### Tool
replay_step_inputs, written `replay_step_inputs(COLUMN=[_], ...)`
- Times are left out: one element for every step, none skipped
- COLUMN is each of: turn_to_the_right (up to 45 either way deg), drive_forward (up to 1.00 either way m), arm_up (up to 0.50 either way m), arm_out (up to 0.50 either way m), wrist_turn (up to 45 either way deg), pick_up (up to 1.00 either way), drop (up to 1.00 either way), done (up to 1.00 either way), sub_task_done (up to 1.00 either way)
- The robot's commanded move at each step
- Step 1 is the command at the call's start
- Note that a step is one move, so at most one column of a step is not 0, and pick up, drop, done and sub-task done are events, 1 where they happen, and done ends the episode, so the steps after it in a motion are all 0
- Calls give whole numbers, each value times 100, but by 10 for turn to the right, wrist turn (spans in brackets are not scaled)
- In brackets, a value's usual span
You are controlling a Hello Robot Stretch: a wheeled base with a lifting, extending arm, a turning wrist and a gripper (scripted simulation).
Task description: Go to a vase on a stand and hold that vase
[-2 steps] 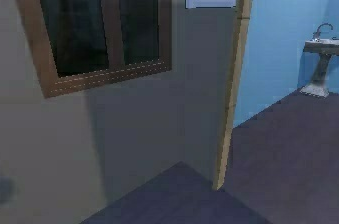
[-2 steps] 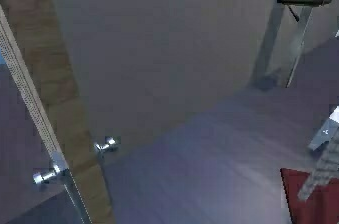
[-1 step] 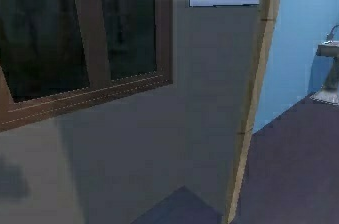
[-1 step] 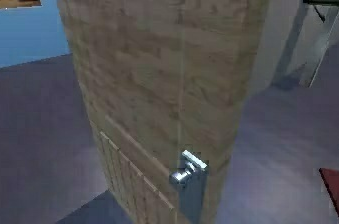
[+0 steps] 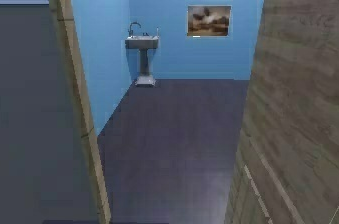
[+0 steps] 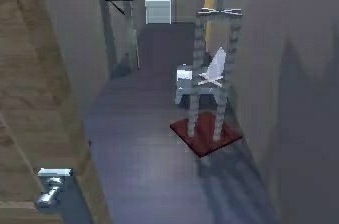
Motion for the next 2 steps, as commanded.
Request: replay_step_inputs(turn_to_the_right=[0,60], drive_forward=[100,0], arm_up=[0,0], arm_out=[0,0], wrist_turn=[0,0], pick_up=[0,0], drop=[0,0], done=[0,0], sub_task_done=[0,0])
